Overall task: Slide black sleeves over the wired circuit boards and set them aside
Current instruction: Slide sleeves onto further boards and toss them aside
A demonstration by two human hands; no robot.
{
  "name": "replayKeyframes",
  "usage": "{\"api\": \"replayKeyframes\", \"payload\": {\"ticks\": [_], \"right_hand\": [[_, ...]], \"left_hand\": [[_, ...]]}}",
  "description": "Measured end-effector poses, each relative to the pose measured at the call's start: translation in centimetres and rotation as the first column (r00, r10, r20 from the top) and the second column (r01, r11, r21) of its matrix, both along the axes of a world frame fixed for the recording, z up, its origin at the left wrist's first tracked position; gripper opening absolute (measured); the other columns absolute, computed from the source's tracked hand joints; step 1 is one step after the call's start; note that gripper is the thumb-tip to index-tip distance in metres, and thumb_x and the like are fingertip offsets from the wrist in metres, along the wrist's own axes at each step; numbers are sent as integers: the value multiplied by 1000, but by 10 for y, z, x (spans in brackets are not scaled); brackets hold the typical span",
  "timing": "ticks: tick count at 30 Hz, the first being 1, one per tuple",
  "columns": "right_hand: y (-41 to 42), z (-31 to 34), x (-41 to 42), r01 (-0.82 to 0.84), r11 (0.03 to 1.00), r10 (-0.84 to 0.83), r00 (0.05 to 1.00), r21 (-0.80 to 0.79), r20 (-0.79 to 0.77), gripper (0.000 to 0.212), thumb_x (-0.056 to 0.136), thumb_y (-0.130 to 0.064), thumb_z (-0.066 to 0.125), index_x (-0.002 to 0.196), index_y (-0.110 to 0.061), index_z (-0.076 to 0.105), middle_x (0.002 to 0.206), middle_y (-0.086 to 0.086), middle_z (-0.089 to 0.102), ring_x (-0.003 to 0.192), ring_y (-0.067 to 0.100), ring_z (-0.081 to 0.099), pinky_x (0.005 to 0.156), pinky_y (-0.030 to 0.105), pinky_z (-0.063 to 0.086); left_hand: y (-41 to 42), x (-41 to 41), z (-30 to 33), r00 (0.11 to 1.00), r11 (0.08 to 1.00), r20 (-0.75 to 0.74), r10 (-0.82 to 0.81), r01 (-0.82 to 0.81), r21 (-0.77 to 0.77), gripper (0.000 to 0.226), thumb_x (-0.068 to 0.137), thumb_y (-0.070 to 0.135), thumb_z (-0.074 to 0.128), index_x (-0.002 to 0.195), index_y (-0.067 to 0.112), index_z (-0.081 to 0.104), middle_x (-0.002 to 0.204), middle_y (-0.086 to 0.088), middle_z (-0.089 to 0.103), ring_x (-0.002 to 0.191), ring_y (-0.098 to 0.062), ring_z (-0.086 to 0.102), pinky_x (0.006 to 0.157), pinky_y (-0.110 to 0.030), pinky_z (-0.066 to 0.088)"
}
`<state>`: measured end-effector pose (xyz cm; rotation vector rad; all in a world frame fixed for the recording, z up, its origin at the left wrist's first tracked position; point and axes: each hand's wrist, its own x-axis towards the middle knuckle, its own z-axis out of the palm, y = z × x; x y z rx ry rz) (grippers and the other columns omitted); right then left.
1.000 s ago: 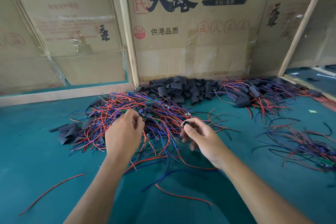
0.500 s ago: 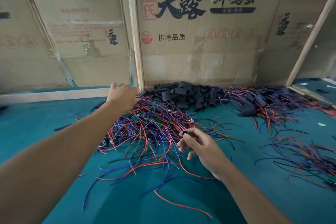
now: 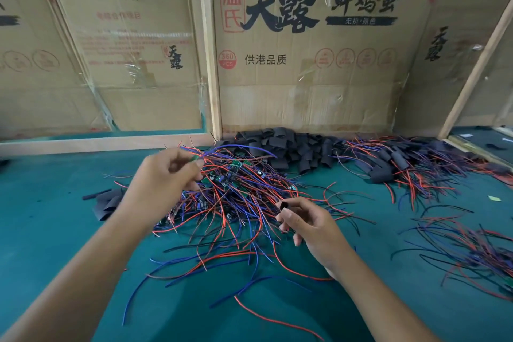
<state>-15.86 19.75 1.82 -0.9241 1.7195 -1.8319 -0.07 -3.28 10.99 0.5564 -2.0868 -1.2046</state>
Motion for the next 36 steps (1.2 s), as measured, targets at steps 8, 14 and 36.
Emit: {"api": "replayKeyframes", "payload": {"ticks": [8,14,36], "right_hand": [[-4,-5,1,10,1000,-10,1000,-4,-21,34,86,-44,68,104,-15,64,85,8,73,69,19,68,47,24,40],[-1,-4,2,-13,1000,14,999,23,-52,39,81,-57,65,101,-24,68,87,9,74,73,21,70,50,26,44],[0,10,44,-386,878,417,907,282,-57,31,93,-29,69,116,-13,58,100,24,68,80,30,69,61,35,53]], "left_hand": [[47,13,-34,934,781,-356,31,199,592,17,100,18,53,84,20,49,70,-7,62,44,-14,40,40,-21,34],[46,11,-41,950,552,-307,57,227,803,26,98,45,50,81,27,58,76,9,62,63,-7,51,63,-24,37],[56,7,-43,752,262,-568,333,505,822,42,106,49,35,76,21,46,54,9,19,44,-9,8,33,-21,15]]}}
